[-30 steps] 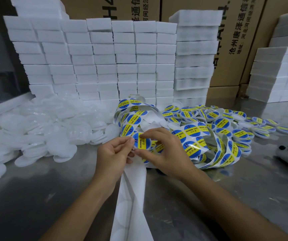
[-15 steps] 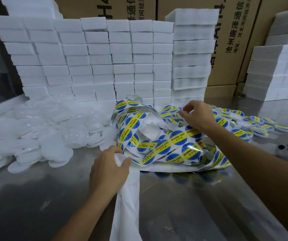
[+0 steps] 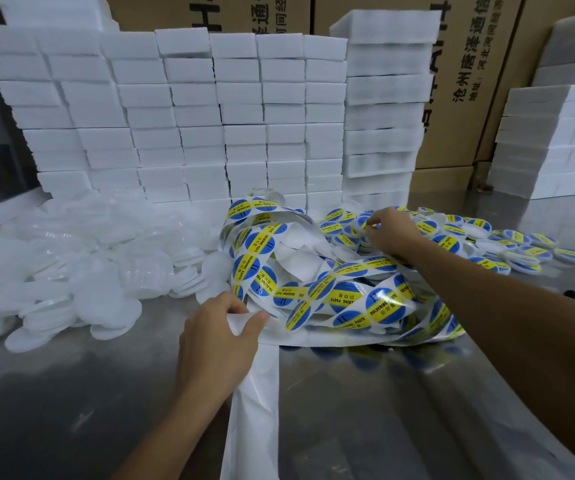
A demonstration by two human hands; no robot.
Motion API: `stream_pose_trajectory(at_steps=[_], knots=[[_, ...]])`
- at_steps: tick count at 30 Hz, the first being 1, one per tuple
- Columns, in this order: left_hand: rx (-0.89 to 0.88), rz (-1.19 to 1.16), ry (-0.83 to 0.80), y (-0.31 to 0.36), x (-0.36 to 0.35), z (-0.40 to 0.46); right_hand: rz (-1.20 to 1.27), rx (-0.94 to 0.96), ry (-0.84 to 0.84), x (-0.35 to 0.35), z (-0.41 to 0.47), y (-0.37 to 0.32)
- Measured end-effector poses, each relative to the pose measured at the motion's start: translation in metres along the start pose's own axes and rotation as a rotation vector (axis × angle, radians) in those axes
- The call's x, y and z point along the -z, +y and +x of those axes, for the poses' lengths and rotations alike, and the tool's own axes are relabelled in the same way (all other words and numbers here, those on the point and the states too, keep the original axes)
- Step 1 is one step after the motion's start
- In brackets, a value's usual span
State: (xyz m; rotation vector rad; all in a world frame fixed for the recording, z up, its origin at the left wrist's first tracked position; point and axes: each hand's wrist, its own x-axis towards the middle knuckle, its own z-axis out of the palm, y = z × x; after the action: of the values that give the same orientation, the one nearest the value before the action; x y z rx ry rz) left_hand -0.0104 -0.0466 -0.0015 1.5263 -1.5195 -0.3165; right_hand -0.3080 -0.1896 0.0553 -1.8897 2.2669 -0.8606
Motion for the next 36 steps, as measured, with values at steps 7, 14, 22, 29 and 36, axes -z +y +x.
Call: stream_pose_trajectory(at_steps=[7, 14, 22, 29, 36], knots=[[-0.025, -0.019, 0.106, 0.004, 0.004, 0.0, 0.228, 0.215, 0.341, 0.017, -0.065, -0.042], [-0.119, -0.02, 0.252, 0.012, 0.014, -0.002, 0.585, 0.362, -0.141, 0.002, -0.164, -0.075], [-0.587, 0.08, 0.235, 0.021, 0.011, -0.012, 0.711, 0.266, -0.225, -0.011, -0.181, -0.079], [-0.202, -0.584, -0.156, 0.027, 0.008, -0.013, 0.964, 0.157, -0.165, -0.011, -0.173, -0.068], [0.111, -0.79, -0.378, 0.022, 0.01, -0.007, 1.055, 0.242, -0.25, -0.008, -0.177, -0.076]])
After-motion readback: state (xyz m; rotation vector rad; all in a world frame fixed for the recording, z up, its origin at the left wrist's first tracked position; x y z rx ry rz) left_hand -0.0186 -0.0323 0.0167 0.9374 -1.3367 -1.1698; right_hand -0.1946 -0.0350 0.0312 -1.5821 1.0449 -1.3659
